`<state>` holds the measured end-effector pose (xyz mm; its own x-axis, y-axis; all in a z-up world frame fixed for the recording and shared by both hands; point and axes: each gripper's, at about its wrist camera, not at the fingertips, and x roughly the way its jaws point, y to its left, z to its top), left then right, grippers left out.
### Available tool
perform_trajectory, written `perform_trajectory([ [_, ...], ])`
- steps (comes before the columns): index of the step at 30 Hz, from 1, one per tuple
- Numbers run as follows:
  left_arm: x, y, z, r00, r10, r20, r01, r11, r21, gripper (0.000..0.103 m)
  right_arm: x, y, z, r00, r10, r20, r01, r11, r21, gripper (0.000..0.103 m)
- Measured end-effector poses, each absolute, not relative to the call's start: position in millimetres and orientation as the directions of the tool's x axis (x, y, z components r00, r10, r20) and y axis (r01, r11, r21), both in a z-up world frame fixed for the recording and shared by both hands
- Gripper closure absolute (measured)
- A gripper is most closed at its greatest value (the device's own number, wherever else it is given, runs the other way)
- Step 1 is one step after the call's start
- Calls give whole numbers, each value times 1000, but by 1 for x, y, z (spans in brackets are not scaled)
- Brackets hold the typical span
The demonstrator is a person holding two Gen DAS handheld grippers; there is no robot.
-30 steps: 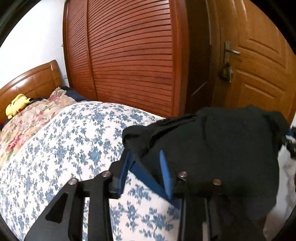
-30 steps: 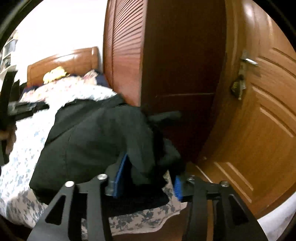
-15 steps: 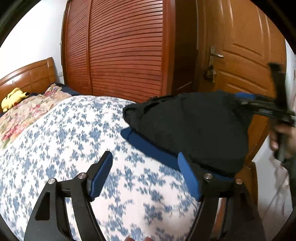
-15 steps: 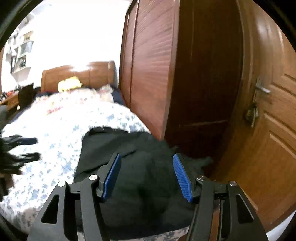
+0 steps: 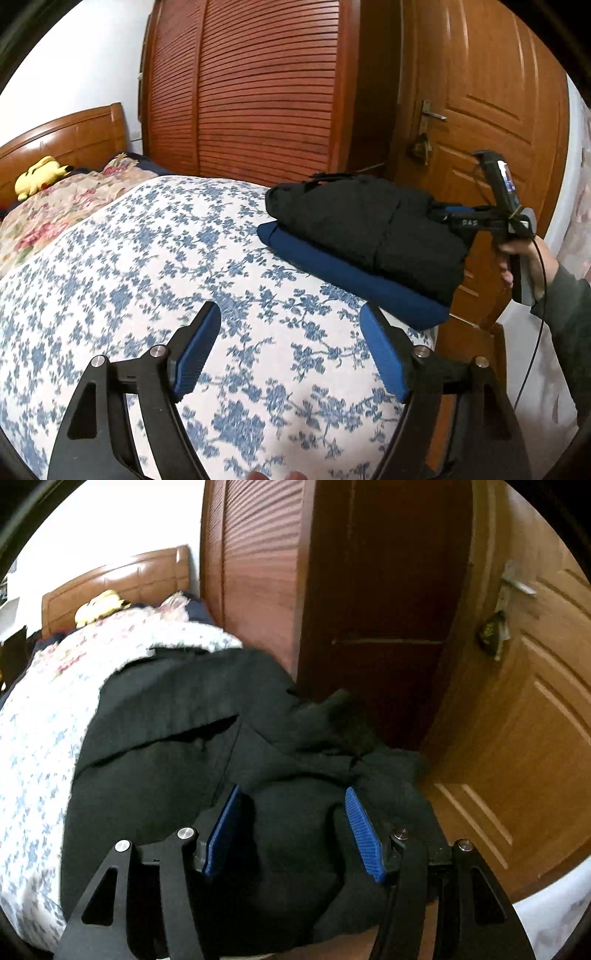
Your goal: Fold large clothes
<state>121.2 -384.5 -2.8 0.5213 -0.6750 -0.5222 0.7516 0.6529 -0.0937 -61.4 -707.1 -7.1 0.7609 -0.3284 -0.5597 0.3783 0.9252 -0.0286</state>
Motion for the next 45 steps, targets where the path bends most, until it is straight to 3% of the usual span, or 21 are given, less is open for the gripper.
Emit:
perform_trajectory([
  [7, 107, -340, 7, 596, -631, -497, 698, 713, -68, 25, -81, -639, 7, 834, -259, -488, 285, 958, -24, 42],
  [11, 102, -316, 9, 619, -613, -491, 678, 733, -59, 24, -83, -590, 7, 862, -200, -466, 210, 977, -31, 37],
  [14, 101, -295, 9, 650, -591, -477, 648, 759, -57, 24, -82, -554, 7, 882, -131, -452, 140, 990, -12, 28],
  [23, 100, -223, 0, 742, -483, -466, 528, 848, -38, 24, -71, -472, -16, 899, 8, -438, -4, 1000, 10, 18],
  [45, 55, -82, -24, 838, -169, -519, 170, 984, -45, 24, -63, -366, -42, 864, 280, -418, -274, 959, 76, 17],
])
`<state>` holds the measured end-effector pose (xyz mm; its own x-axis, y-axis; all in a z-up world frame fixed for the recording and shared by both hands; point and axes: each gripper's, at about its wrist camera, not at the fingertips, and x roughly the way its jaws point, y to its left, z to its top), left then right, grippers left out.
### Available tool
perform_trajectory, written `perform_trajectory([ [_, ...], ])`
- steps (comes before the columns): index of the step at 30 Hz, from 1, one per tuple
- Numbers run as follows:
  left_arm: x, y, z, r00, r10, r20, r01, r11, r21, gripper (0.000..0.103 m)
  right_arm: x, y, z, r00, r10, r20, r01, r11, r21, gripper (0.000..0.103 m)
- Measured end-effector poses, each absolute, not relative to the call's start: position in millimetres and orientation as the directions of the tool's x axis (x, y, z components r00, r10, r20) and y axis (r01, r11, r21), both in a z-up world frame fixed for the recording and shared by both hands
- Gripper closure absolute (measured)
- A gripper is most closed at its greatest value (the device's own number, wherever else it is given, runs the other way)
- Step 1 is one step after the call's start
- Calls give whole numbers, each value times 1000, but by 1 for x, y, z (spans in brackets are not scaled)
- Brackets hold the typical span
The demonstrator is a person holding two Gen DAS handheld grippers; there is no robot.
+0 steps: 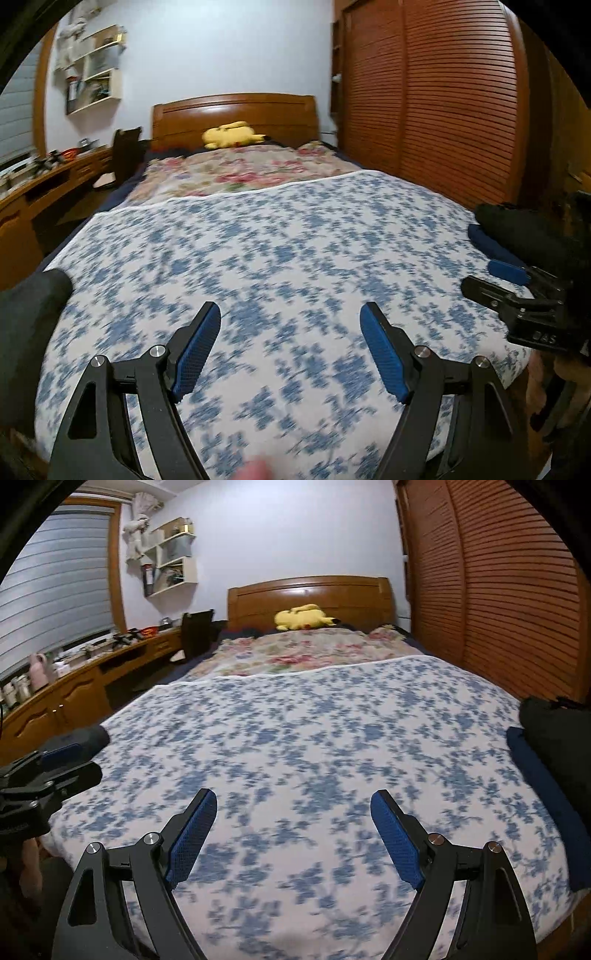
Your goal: Fold large clothes
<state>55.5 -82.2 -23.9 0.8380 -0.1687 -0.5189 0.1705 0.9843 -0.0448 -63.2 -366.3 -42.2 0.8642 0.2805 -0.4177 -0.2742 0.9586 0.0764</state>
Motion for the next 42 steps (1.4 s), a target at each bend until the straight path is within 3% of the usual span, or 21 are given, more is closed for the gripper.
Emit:
perform_trajectory([
  [13, 6, -39, 0, 878, -85, -472, 79, 996, -32, 24, -75, -348, -39, 858, 352, -374, -346, 934, 87, 15],
  [26, -20, -31, 35, 921, -54, -385, 51, 999, -19, 24, -104, -348, -19, 899, 354, -260, -353, 934, 52, 9],
  [42, -21, -31, 32, 921, -55, -387, 48, 998, -29, 24, -98, -350, -32, 903, 348, -252, -349, 936, 44, 9],
])
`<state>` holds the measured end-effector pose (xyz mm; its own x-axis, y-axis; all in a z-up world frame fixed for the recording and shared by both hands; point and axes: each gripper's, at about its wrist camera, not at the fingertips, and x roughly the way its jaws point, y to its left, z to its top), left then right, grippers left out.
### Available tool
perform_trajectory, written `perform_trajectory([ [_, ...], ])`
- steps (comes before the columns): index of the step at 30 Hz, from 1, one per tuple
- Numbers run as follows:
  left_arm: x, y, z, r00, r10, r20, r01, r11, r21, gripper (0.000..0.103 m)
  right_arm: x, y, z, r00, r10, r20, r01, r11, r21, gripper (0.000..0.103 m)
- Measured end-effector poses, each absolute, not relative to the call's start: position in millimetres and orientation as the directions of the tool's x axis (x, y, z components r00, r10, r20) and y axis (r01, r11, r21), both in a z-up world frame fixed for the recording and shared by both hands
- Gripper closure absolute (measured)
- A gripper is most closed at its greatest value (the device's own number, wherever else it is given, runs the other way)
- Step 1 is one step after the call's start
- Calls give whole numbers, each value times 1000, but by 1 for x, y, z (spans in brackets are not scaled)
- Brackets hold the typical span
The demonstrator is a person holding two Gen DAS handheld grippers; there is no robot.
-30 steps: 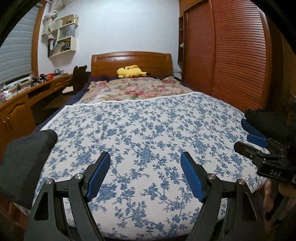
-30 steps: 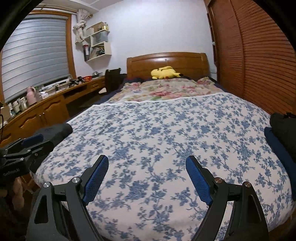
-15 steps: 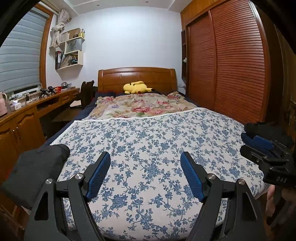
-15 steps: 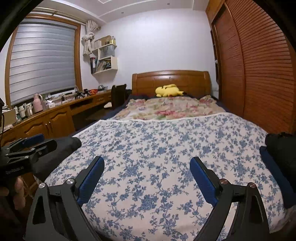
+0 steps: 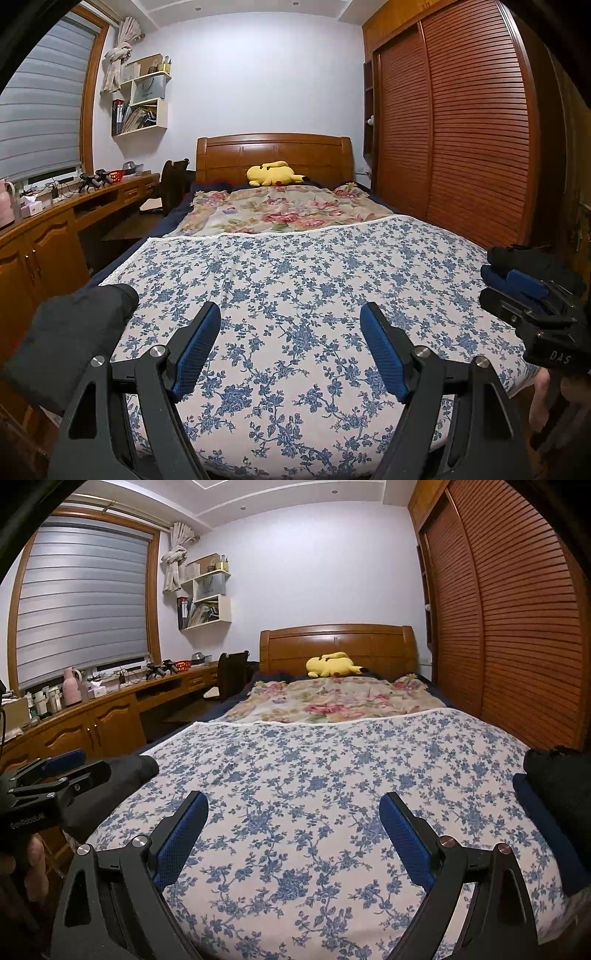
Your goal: Fold large clothes
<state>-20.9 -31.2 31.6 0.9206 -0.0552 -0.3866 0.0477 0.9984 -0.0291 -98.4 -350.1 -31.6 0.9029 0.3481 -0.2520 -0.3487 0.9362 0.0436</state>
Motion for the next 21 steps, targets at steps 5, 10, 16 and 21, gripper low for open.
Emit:
perform_trajectory([
  [5, -21, -31, 32, 920, -56, -387, 49, 998, -29, 24, -99, -351, -31, 903, 347, -252, -347, 937, 46, 9],
  [10, -21, -31, 32, 921, -56, -386, 49, 998, -28, 24, -100, -352, -31, 903, 348, -251, -347, 936, 50, 9],
  [16, -21, -32, 32, 921, -56, -385, 48, 998, -30, 24, -99, -353, -31, 903, 348, -252, -346, 937, 52, 9],
  [21, -21, -31, 32, 921, -55, -385, 48, 998, -28, 24, -98, -352, -31, 902, 349, -255, -347, 936, 54, 9],
])
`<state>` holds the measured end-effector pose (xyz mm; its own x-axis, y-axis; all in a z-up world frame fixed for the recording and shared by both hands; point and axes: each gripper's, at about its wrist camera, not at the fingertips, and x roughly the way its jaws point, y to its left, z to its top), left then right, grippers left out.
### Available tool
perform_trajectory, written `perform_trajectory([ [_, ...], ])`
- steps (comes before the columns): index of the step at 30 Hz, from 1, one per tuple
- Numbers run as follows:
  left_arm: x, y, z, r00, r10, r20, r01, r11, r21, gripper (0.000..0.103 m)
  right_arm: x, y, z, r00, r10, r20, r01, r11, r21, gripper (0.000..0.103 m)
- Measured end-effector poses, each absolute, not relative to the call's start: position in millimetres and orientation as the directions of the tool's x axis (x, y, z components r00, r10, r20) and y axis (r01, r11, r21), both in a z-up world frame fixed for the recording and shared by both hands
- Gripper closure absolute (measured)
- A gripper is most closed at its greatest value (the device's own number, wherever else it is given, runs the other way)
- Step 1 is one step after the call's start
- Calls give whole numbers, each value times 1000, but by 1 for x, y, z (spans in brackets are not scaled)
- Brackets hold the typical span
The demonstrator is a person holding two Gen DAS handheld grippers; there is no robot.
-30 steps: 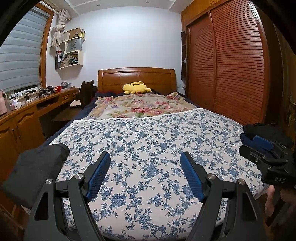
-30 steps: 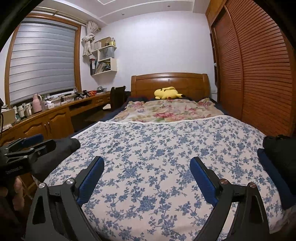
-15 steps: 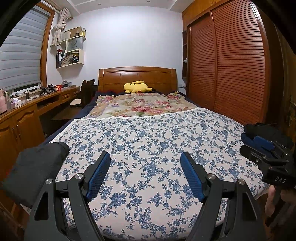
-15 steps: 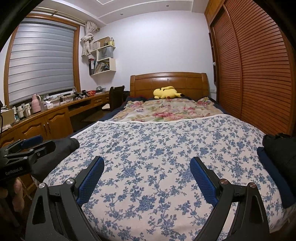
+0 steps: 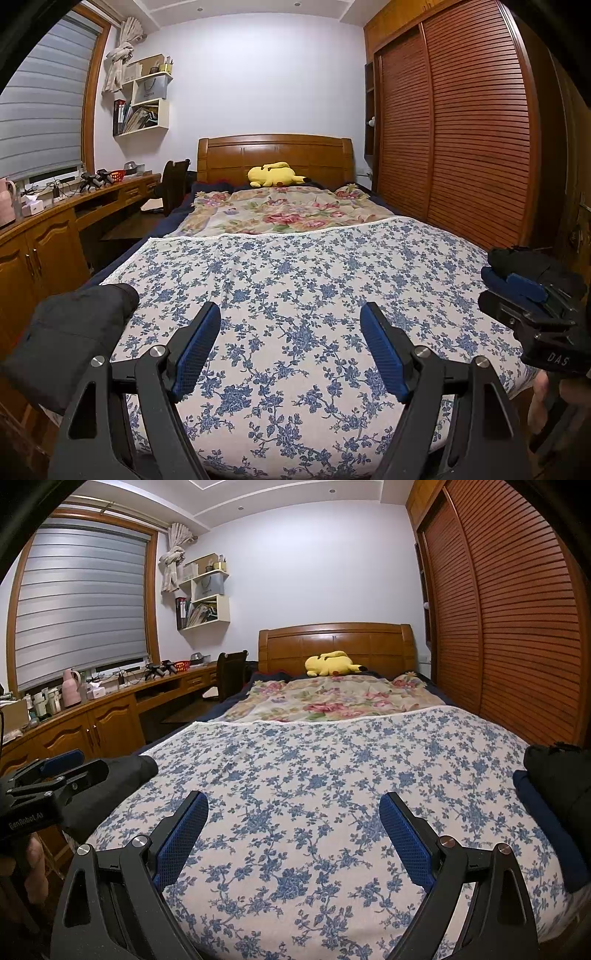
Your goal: Fold large clothes
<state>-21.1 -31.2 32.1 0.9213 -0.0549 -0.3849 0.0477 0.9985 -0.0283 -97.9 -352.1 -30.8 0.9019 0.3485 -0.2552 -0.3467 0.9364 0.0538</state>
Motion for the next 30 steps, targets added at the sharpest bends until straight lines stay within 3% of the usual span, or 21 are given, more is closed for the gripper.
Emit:
perform_trajectory([
  [30, -21, -31, 31, 921, -54, -387, 46, 998, -31, 24, -95, -356, -32, 898, 350, -266, -344, 936, 69, 9],
])
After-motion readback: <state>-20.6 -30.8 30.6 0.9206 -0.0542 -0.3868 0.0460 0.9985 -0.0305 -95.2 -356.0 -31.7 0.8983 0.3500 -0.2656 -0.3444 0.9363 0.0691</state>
